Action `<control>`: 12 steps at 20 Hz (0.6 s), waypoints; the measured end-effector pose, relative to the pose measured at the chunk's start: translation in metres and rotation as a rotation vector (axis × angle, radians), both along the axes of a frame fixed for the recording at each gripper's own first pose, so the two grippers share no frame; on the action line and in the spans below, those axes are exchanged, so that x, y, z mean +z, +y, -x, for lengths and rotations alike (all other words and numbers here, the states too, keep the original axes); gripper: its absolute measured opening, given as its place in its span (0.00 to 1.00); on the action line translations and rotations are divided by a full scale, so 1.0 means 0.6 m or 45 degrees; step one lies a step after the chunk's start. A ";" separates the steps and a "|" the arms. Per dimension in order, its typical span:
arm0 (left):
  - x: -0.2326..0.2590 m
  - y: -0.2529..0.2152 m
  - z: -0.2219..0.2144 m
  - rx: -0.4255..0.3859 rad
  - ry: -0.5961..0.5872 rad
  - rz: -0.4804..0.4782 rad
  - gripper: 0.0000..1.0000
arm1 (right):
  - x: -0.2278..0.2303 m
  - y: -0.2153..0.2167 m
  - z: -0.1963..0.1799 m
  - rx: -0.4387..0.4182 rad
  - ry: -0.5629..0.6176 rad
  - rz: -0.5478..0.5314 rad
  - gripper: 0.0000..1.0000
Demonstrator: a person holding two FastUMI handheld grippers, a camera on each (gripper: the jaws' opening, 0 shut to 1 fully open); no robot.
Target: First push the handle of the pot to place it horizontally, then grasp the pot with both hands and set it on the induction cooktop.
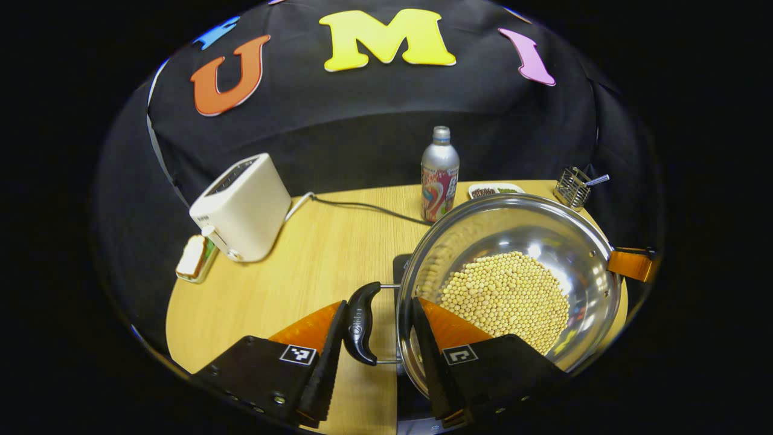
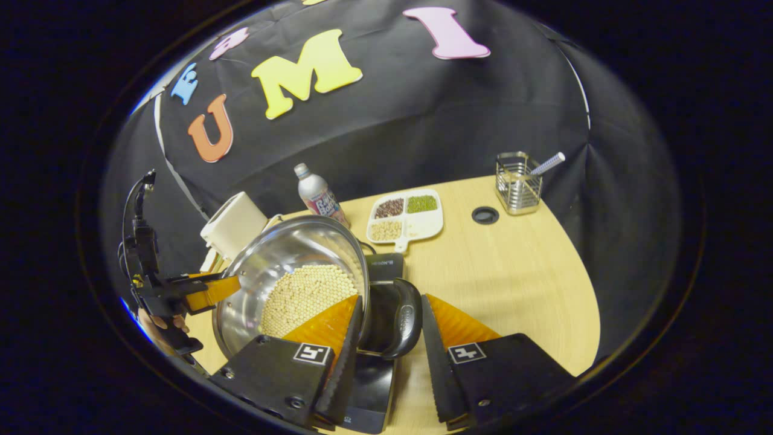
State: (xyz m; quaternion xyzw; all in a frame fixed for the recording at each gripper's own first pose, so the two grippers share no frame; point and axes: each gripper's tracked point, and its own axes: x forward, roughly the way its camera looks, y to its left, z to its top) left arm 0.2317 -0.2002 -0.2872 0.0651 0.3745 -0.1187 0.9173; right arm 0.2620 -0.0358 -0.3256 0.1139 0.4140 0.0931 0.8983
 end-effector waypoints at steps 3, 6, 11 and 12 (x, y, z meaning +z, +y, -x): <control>0.004 0.002 0.001 -0.010 -0.032 -0.010 0.73 | 0.001 -0.001 -0.003 -0.013 -0.020 -0.021 0.55; 0.008 0.004 0.003 -0.001 -0.050 -0.019 0.67 | 0.000 -0.003 -0.002 -0.014 -0.026 0.008 0.58; 0.026 0.017 0.021 -0.017 -0.146 -0.085 0.96 | 0.021 -0.023 0.004 -0.050 -0.151 0.171 0.69; 0.034 0.029 0.019 0.002 -0.184 -0.114 0.97 | 0.032 -0.030 0.011 -0.065 -0.188 0.205 0.76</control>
